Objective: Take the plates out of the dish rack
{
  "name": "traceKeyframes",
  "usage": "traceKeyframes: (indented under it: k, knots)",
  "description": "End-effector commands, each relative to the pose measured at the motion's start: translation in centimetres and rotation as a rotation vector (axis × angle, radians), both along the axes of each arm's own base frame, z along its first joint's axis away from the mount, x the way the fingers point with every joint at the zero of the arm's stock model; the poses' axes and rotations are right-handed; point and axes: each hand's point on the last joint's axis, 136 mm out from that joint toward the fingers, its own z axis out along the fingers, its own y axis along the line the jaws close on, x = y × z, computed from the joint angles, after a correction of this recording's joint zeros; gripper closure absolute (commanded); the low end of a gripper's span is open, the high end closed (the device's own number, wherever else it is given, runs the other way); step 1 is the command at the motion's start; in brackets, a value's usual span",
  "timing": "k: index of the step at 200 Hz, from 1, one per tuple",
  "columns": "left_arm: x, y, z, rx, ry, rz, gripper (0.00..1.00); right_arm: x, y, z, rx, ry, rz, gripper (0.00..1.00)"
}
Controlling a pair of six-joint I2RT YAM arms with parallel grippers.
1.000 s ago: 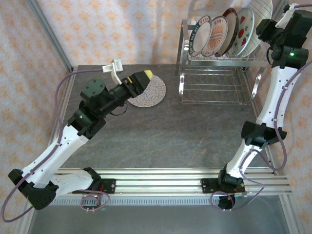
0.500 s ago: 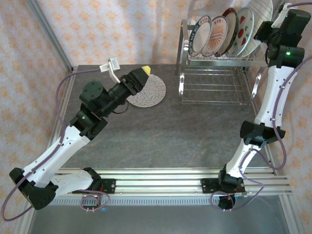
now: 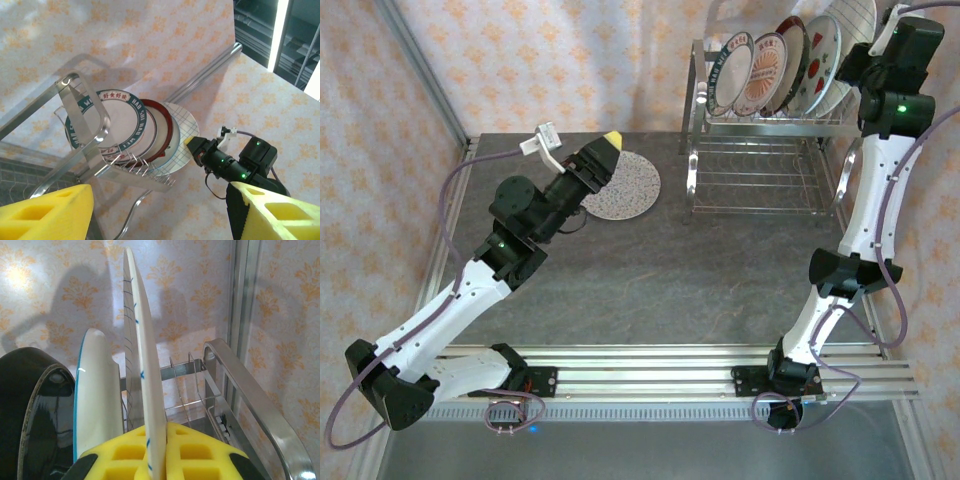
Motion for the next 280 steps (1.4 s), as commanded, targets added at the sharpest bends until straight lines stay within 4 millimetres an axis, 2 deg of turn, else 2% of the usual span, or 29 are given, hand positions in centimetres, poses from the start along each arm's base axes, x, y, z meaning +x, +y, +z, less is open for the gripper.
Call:
traceKeyframes:
  k: [1, 102, 151, 196, 224, 280]
  knots:
    - [-1.1, 0.7, 2.2, -0.068, -0.060, 0.006, 0.29, -2.3, 2.2, 5.1, -0.012, -0.142, 0.043, 1.00]
    - [-1.3, -0.1, 2.4, -0.072, -0.062, -0.019, 0.30, -6.4, 1.0, 9.6, -0.070, -0.254, -0.070, 1.00]
    - [-1.2, -0.8, 2.4, -0.081, -0.056, -0.045, 0.30, -8.9, 0.2, 10.7, -0.087, -0.271, -0.140, 1.00]
    - [-1.3, -2.1, 2.7, -0.087, -0.059, -0.082, 0.30, -12.6, -0.8, 12.0, -0.114, -0.291, -0.237, 1.00]
    - [-1.4, -3.1, 2.8, -0.084, -0.055, -0.109, 0.30, -15.1, -1.6, 12.0, -0.132, -0.277, -0.309, 1.00]
    - [-1.7, -6.9, 2.1, -0.059, -0.021, -0.208, 0.30, -20.5, -1.3, 11.7, -0.079, -0.294, -0.354, 1.00]
